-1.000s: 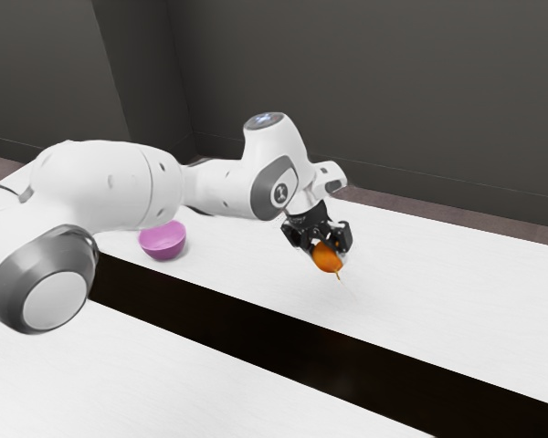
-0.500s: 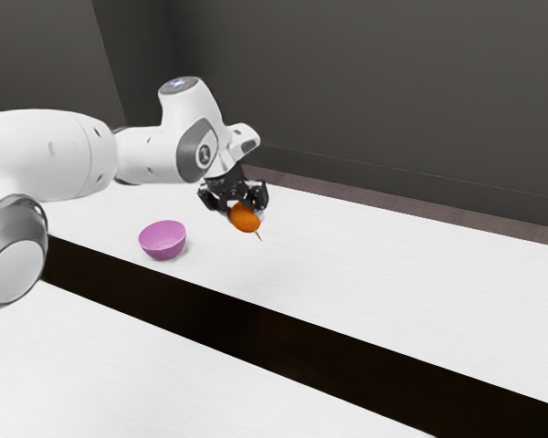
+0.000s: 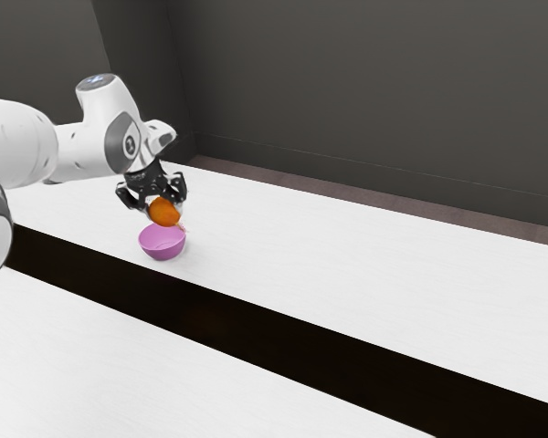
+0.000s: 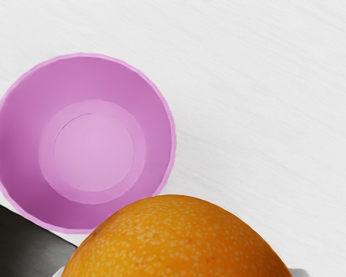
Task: Place the pear in the bowl.
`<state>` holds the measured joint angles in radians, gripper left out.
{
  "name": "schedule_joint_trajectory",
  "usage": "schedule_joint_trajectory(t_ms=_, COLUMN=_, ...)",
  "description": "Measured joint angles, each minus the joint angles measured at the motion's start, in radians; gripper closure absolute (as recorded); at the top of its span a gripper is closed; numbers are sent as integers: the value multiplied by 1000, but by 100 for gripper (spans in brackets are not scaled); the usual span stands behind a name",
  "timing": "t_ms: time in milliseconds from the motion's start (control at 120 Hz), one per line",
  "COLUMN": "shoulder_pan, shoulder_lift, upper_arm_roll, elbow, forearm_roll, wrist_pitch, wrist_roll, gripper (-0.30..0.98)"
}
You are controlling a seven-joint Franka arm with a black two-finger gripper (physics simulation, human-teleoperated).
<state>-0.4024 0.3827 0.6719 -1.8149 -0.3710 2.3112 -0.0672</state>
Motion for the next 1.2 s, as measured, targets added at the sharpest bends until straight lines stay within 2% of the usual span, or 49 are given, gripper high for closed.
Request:
schedule_joint_trajectory(t_ms=242, shoulder_pan=78, shoulder_lift=56, upper_arm_roll=-33, elbow=11, forearm_roll=-9, wrist_pitch=-1, wrist_roll=4, gripper=36)
schedule_joint_trajectory(t_ms=408, shoulder_pan=94, shoulder_lift=76, upper_arm_roll=-46, elbow=14, forearm_roll=-18, wrist_pitch=0, wrist_roll=6, gripper=36)
schedule_joint_trajectory(t_ms=675, shoulder_pan=185, shoulder_lift=130, upper_arm_roll=-133, elbow=83, forearm_roll=-28, wrist_pitch=2, wrist_roll=13, gripper=32)
schedule_joint_trajectory(t_ms=850, shoulder_pan=220, shoulder_lift=155, upper_arm_roll=-163, elbow=120, forearm_roll=-34, wrist_pitch=1, wrist_roll=26, gripper=15)
schedule_joint_trajectory(t_ms=1025, shoulder_pan=248, shoulder_lift=164, upper_arm_roll=-192, elbow=135, forearm_roll=-33, wrist_pitch=0, wrist_roll=38, gripper=7)
schedule_joint_trajectory(t_ms=1200, shoulder_pan=207, shoulder_lift=94, upper_arm_roll=-179, elbow=150, forearm_roll=32, wrist_pitch=-33, wrist_roll=47, gripper=3)
